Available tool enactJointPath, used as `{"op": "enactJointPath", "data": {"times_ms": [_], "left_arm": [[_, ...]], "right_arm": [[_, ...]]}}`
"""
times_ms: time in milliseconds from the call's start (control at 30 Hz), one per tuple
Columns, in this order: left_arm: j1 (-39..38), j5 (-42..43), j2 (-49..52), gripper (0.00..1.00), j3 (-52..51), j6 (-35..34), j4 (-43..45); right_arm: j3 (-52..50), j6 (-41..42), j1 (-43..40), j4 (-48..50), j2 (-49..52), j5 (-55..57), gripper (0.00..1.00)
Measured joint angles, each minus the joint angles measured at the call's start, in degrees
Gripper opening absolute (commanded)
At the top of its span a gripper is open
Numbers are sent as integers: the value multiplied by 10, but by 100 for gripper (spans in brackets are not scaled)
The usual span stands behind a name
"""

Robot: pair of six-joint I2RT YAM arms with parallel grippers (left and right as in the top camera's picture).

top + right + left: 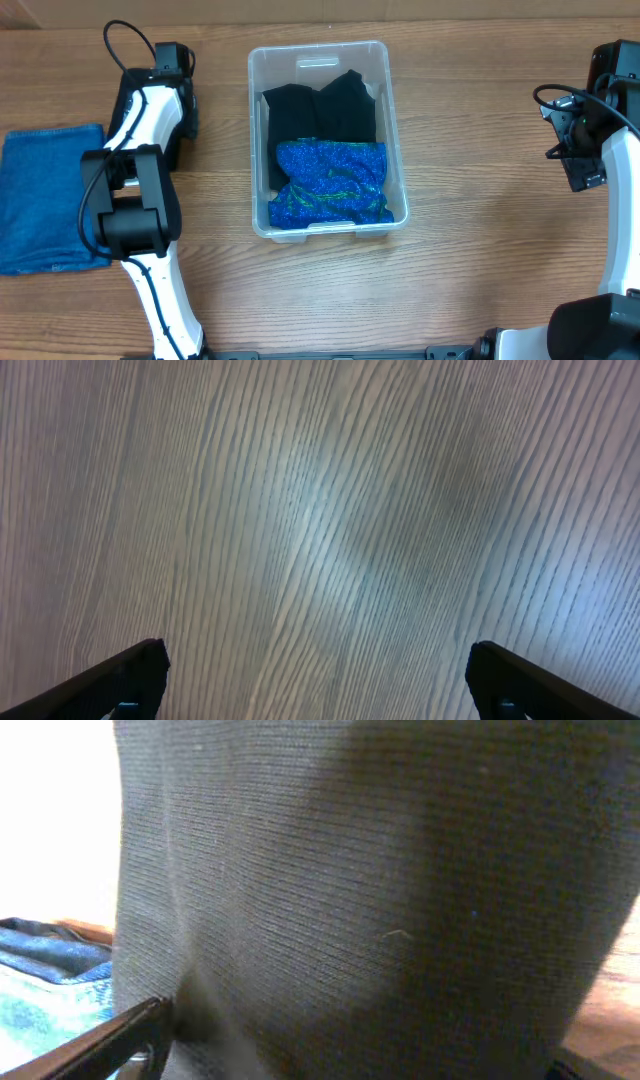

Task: Pack container
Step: 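Lower and close the left gripper on the black cloth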

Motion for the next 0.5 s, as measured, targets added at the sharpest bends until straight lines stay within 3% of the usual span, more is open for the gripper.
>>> {"op": "enactJointPath", "data": {"times_ms": [33,100,167,233,500], "left_arm": [[0,8,2,62,0,-2,0],[0,14,5,42,0,-4,0],[0,14,6,33,0,-5,0],[0,13,6,4,0,-5,0],[0,6,6,4,5,-6,-5]], "right_arm": [[0,0,0,0,0,0,100],[0,0,0,0,0,0,100],[0,0,0,0,0,0,100],[0,0,0,0,0,0,100],[0,0,0,0,0,0,100]]}}
